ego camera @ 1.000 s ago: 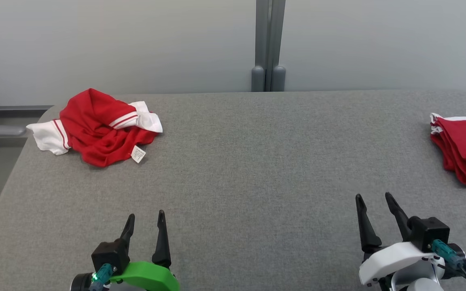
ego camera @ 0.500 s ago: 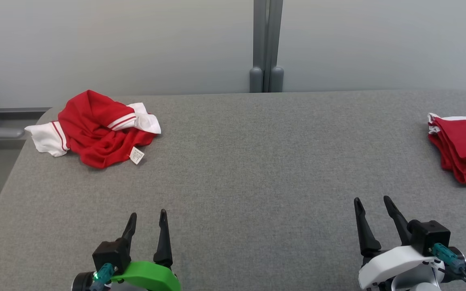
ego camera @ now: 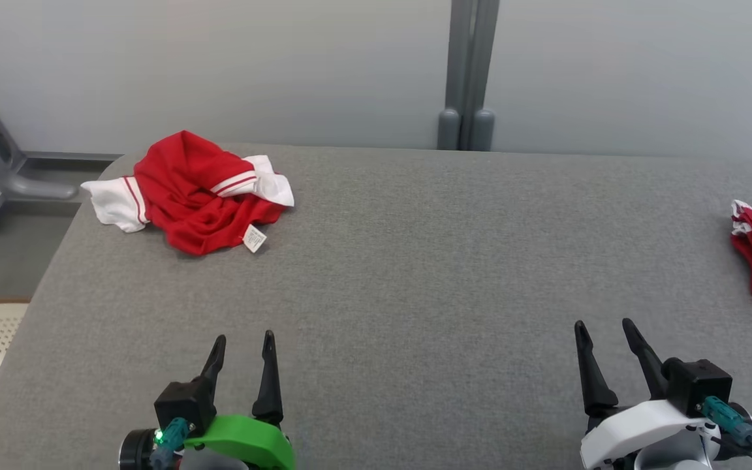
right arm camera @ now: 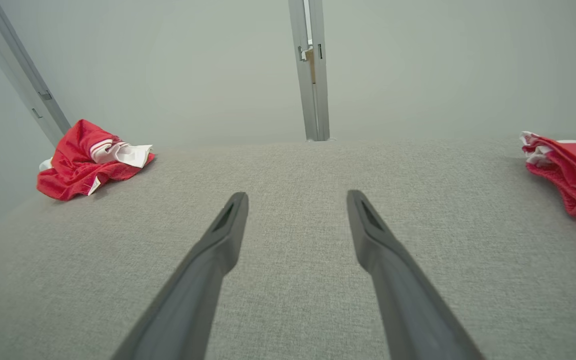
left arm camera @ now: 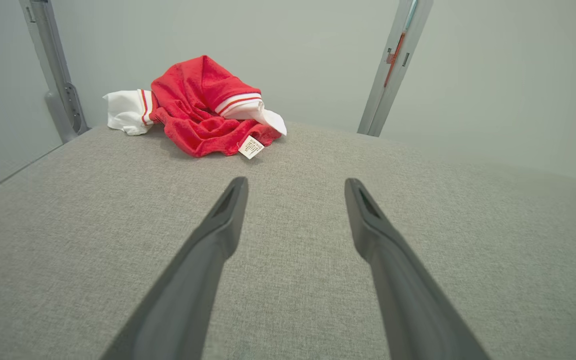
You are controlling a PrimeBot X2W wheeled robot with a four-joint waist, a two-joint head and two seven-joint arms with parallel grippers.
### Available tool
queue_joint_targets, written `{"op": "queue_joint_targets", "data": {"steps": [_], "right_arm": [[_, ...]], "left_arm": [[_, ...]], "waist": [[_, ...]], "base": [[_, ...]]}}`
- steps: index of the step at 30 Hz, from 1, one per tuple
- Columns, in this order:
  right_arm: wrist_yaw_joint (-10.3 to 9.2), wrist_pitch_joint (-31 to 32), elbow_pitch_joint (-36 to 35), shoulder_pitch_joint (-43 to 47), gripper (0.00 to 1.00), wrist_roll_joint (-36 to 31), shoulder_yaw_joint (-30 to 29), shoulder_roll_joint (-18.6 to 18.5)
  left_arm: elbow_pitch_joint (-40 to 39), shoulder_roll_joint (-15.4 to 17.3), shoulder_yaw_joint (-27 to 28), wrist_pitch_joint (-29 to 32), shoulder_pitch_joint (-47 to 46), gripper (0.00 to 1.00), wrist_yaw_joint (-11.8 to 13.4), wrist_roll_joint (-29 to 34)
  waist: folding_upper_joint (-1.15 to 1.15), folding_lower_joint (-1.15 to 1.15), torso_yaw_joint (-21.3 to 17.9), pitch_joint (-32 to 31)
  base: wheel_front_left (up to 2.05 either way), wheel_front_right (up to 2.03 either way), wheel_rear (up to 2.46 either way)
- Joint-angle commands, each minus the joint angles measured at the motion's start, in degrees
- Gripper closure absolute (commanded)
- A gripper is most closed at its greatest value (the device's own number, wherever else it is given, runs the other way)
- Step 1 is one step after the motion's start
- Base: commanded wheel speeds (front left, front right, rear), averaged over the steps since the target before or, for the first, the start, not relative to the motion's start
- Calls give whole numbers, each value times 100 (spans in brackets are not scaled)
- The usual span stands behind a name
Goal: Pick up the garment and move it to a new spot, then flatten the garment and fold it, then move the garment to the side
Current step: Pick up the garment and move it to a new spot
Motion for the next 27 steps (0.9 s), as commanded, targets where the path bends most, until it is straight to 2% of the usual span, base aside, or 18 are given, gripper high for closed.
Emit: {"op": "queue_joint_targets", "data": {"steps": [1, 8, 14, 27], "right_arm": [[-10, -42, -37, 10, 0, 48, 20, -12], [-11, -118, 19, -136, 0, 115, 184, -12], [-11, -167, 124, -198, 0, 65, 179, -14], [-11, -172, 268, -552, 0, -56, 362, -17]], "left_arm": [[-19, 36, 22, -16, -106, 0, 4, 66], [-120, 125, 123, -10, -206, 0, 30, 113], [-216, 141, 218, -10, -173, 0, 43, 86], [-559, 146, 508, -10, 42, 0, 144, 96]], "waist": [[0, 0, 510, 4], [0, 0, 1435, 78], [0, 0, 2041, 140], [0, 0, 2217, 317]], "base": [[0, 0, 0], [0, 0, 0], [0, 0, 0], [0, 0, 0]]}}
